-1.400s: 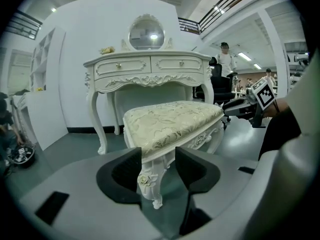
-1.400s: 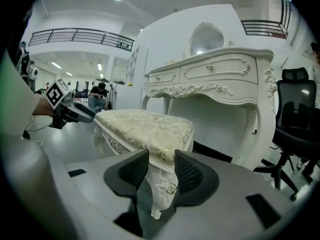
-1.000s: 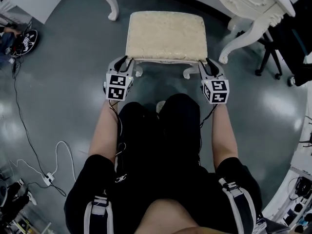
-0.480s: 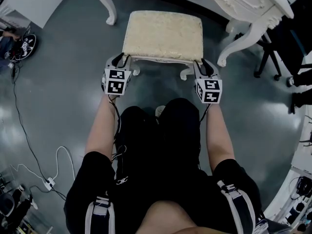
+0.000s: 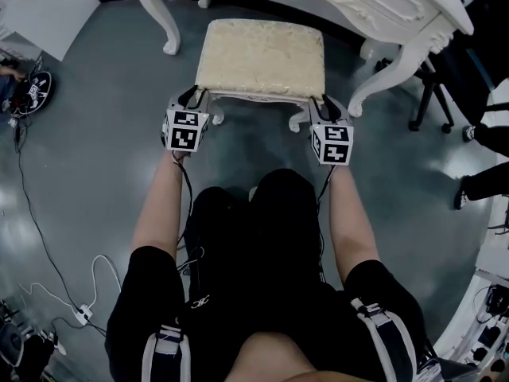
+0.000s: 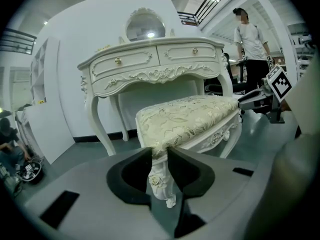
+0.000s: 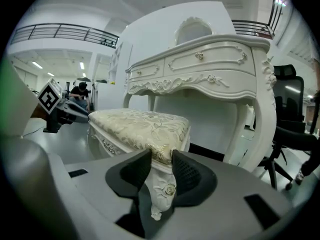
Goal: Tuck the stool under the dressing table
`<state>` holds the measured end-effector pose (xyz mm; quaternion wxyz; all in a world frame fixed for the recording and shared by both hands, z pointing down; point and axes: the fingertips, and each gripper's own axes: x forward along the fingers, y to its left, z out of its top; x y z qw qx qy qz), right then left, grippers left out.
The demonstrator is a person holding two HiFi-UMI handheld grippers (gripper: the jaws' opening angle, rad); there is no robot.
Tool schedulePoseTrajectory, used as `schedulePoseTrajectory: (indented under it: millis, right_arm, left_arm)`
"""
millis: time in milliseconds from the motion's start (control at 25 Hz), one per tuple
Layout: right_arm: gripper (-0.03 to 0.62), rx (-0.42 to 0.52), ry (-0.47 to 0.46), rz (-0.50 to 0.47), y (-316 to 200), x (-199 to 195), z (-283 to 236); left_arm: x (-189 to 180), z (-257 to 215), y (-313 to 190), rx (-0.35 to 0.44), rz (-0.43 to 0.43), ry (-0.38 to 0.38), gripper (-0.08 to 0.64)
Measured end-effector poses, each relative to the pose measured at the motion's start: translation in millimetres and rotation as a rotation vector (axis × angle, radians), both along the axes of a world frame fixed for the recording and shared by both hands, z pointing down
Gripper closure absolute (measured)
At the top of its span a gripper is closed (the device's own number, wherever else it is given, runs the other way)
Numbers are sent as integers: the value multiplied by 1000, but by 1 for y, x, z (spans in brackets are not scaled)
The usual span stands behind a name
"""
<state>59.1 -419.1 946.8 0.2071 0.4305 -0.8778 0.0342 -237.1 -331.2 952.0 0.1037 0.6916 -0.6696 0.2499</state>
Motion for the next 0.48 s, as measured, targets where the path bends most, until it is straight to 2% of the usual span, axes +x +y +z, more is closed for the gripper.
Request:
schedulePoseTrajectory:
  millis: [160, 480]
  right_arm:
    - [442, -1, -2, 7, -21, -7, -1]
    - [442, 3, 0, 50, -81, -15, -3]
  left_arm:
    - [-11, 0, -33, -9, -5, 9, 446]
    - [-19, -3, -95, 6, 40, -16, 449]
